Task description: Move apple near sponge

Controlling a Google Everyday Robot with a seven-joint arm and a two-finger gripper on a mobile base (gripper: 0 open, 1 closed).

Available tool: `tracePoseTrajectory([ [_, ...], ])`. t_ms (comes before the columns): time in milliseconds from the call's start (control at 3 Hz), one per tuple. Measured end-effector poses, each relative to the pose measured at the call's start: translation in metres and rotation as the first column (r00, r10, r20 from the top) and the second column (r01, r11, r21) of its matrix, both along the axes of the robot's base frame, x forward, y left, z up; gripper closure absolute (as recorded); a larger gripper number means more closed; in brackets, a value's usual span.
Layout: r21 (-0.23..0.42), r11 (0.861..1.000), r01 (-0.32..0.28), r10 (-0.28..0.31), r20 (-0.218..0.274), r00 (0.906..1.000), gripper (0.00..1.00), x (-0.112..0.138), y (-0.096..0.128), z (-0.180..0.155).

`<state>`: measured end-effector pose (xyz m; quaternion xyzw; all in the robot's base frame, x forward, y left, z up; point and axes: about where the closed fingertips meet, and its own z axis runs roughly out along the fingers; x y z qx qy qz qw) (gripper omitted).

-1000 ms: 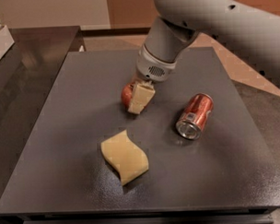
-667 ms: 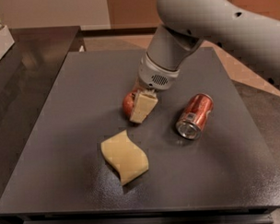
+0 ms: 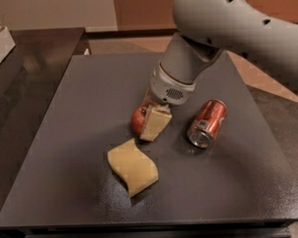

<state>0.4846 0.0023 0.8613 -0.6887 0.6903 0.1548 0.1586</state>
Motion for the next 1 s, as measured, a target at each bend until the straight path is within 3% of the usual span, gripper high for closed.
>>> tracePoseTrajectory([
  [333,-0.001,1.000,-0.001,0.001,0.003,1.0000,0.15,0.0000,0.0008,0.0008],
  [667,-0.002,1.000,-0.002,0.002,0.005,1.0000,0.00,-0.0008,0.0015,0.0014],
  [1000,-0.002,1.000,-0.002,0.002,0.005,1.0000,0.00,-0.0009,0.0015,0.0014],
])
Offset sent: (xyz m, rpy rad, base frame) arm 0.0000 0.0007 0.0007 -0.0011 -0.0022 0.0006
